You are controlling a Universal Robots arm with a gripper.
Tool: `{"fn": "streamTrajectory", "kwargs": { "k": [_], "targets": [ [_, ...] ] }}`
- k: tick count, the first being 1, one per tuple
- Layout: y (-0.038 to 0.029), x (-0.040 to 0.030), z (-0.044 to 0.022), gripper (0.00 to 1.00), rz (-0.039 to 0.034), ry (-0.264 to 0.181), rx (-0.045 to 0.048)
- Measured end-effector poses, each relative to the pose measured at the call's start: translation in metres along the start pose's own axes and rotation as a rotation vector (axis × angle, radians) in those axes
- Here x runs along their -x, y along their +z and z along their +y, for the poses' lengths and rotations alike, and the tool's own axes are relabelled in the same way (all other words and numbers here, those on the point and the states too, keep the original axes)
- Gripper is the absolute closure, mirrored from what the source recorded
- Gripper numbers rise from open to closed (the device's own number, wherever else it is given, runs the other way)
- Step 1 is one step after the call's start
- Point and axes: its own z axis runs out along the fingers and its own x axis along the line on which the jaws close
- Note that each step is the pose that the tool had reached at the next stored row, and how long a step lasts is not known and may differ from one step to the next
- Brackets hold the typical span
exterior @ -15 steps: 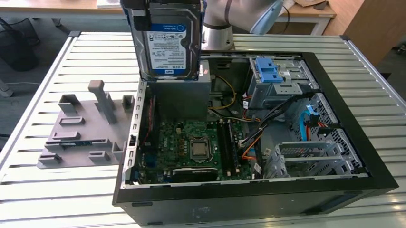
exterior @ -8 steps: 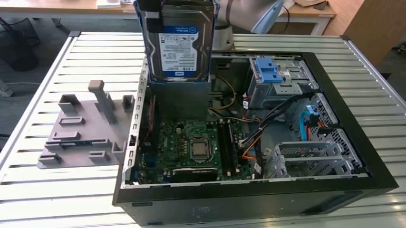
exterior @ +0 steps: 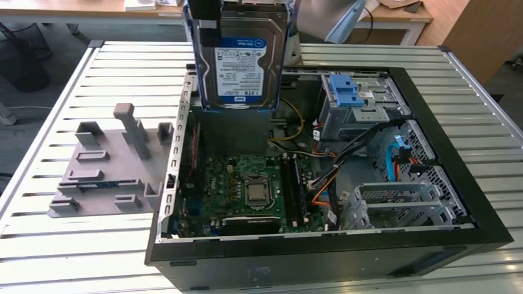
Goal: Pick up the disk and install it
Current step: 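Pick up the disk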
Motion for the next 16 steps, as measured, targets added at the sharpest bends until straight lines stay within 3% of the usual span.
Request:
{"fn": "streamTrajectory", "kwargs": {
  "k": [5, 16],
  "targets": [
    [0.0003, -0.0002, -0.0063, 0.63, -0.0038, 0.008, -0.0001],
    [0.0005, 0.0, -0.0236, 0.63, -0.0043, 0.027, -0.0005]
  ]
}}
